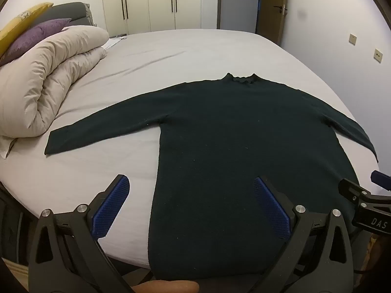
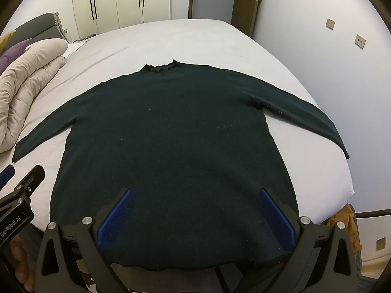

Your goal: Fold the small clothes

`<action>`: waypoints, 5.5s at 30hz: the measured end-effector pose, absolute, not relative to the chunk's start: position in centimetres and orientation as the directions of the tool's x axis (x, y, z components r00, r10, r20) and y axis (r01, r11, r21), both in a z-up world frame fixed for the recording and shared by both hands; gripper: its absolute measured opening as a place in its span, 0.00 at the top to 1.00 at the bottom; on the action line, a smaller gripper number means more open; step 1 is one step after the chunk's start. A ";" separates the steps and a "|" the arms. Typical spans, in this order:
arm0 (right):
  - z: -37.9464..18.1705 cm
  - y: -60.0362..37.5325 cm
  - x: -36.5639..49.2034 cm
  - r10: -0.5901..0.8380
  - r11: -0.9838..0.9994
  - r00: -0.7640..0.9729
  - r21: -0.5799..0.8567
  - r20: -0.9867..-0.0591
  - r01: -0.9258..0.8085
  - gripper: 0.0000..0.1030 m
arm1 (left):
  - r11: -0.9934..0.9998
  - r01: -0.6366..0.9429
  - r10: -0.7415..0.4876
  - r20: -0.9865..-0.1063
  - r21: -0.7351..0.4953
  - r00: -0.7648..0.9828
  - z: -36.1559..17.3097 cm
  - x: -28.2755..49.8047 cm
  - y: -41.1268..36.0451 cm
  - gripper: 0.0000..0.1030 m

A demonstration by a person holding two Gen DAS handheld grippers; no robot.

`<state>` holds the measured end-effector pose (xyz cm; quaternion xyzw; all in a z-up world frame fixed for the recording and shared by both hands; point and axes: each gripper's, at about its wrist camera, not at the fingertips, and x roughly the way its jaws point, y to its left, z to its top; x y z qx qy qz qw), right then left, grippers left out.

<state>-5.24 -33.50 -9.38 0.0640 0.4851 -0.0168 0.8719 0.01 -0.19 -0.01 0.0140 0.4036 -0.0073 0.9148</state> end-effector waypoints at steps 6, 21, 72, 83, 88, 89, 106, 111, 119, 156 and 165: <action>-9.3 -33.6 -5.2 0.035 0.991 0.527 0.097 -0.849 0.090 0.00 | 1.000 0.019 -0.014 -0.739 -0.002 0.674 0.0 0.0 -0.2 0.00; -9.5 -33.3 -5.4 0.024 0.993 0.524 0.083 -0.852 0.089 0.00 | 1.000 0.025 -0.023 -0.741 -0.008 0.671 -0.7 -0.5 1.0 0.00; -9.7 -33.0 -5.4 0.023 0.992 0.522 0.082 -0.853 0.091 0.00 | 1.000 0.018 -0.022 -0.746 -0.013 0.666 -1.9 -1.0 0.8 0.00; -9.8 -32.9 -5.3 0.024 0.992 0.521 0.083 -0.853 0.090 0.00 | 1.000 0.018 -0.022 -0.748 -0.014 0.663 -1.9 -0.7 0.9 0.00; -9.9 -32.9 -5.4 0.024 0.992 0.520 0.083 -0.854 0.090 0.00 | 1.000 0.016 -0.023 -0.750 -0.016 0.661 -2.3 -1.0 0.9 0.00; -9.9 -32.9 -5.4 0.024 0.992 0.520 0.083 -0.854 0.090 0.00 | 1.000 0.016 -0.024 -0.751 -0.017 0.660 -2.4 -1.0 0.9 0.00; -10.8 -32.6 -5.6 0.057 0.988 0.521 0.122 -0.852 0.091 0.00 | 0.993 -0.038 -0.062 -0.778 -0.110 0.626 -4.2 -0.8 4.8 0.00; -10.5 -32.5 -5.3 0.110 0.981 0.543 0.178 -0.833 0.074 0.00 | 0.948 -0.133 -0.152 -0.780 -0.288 0.607 -5.3 0.0 11.0 0.00; -8.8 -30.6 -4.5 0.311 0.931 0.585 0.362 -0.749 -0.032 0.00 | 0.811 -0.205 -0.280 -0.671 -0.548 0.687 -5.7 1.6 21.0 0.00; -12.0 -27.3 4.0 0.548 0.795 0.487 0.604 -0.680 -0.052 0.24 | 0.273 -0.471 -0.112 -0.514 -0.839 0.850 -13.5 12.3 41.0 0.89; -14.7 -32.4 7.2 0.513 0.775 0.517 0.628 -0.685 0.064 0.24 | 0.997 0.029 0.019 -0.633 0.065 0.774 -5.4 23.1 12.3 0.91</action>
